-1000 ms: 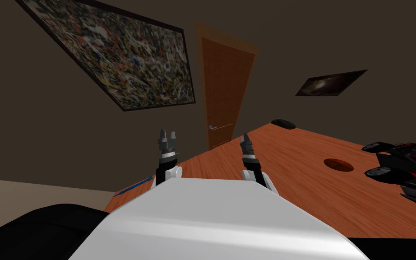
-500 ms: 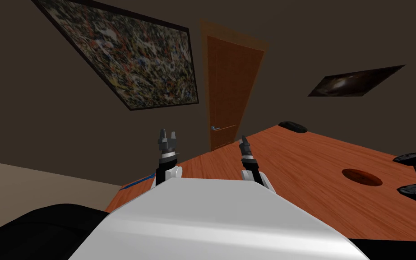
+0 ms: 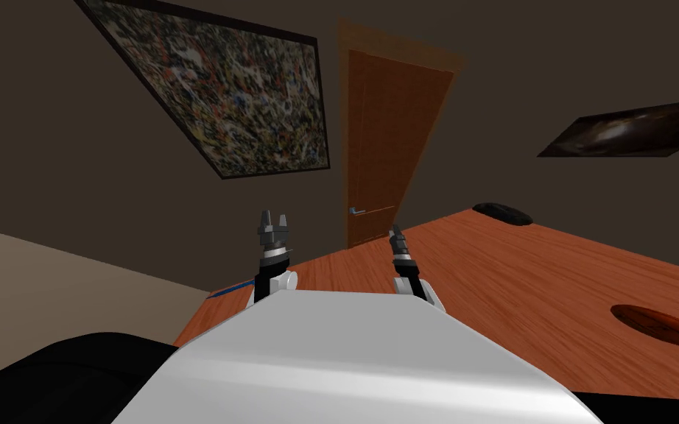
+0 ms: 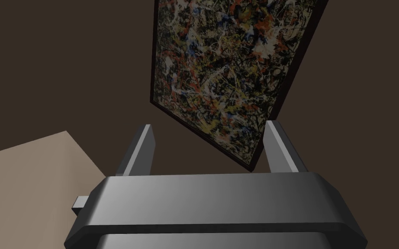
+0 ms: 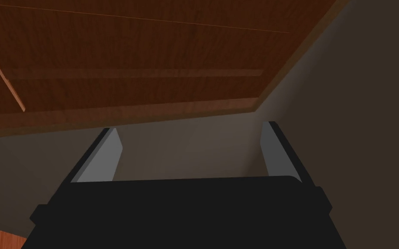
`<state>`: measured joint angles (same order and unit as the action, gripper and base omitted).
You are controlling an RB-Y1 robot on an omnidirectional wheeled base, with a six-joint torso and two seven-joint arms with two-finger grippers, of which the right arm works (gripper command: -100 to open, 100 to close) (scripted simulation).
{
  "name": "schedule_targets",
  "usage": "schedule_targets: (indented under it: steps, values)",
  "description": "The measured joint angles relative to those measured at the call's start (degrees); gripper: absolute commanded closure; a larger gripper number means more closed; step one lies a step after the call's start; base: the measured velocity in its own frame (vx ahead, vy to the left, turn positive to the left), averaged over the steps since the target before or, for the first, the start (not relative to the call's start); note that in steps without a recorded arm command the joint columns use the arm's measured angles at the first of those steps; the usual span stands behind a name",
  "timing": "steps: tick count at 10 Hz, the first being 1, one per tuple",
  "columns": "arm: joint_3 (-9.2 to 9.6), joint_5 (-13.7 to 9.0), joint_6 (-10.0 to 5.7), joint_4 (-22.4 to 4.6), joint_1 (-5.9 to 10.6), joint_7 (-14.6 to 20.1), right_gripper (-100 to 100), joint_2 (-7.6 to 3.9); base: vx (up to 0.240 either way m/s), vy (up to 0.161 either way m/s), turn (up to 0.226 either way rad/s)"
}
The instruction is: Pull the door open
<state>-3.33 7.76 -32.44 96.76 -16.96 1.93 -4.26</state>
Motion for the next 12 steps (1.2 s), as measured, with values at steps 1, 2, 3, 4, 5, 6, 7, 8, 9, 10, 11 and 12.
schedule_targets:
  steps: [1, 2, 3, 4, 5, 6, 7, 8, 9, 10, 11, 12]
  values:
    - [-0.19, 0.06, -0.33, -1.49, 0.44, 0.28, -100, -0.11, 0.054, -0.011, 0.103]
    - [-0.53, 0.09, -0.89, -3.38, 0.91, 0.69, -100, -0.38, 0.075, -0.026, 0.190]
    - [-1.01, 0.15, -1.54, -5.52, 1.85, 1.21, -100, -0.67, 0.087, -0.023, 0.202]
    - [-1.31, 0.32, -1.84, -6.96, 2.47, 1.75, -100, -0.81, 0.059, -0.021, 0.062]
    - [-1.55, 0.37, -2.00, -8.62, 3.13, 2.07, -100, -0.96, 0.050, -0.026, 0.100]
    - [-1.77, 0.48, -2.37, -10.14, 3.50, 2.38, -100, -1.02, 0.041, -0.024, 0.065]
    - [-1.88, 0.55, -2.55, -11.12, 3.83, 2.56, -100, -1.02, 0.052, -0.016, 0.126]
    - [-2.19, 0.63, -3.06, -12.92, 4.51, 2.81, -100, -1.10, 0.067, -0.028, 0.179]
    - [-2.59, 0.73, -3.64, -14.66, 5.27, 3.31, -100, -1.34, 0.052, -0.035, 0.076]
    - [-2.81, 0.75, -4.02, -16.11, 5.67, 3.67, -100, -1.50, 0.052, -0.033, 0.146]
    - [-3.11, 0.83, -4.50, -17.93, 6.23, 4.01, -100, -1.64, 0.069, -0.035, 0.186]
    - [-3.40, 0.99, -5.02, -19.54, 6.79, 4.41, -100, -1.65, 0.053, -0.025, 0.056]
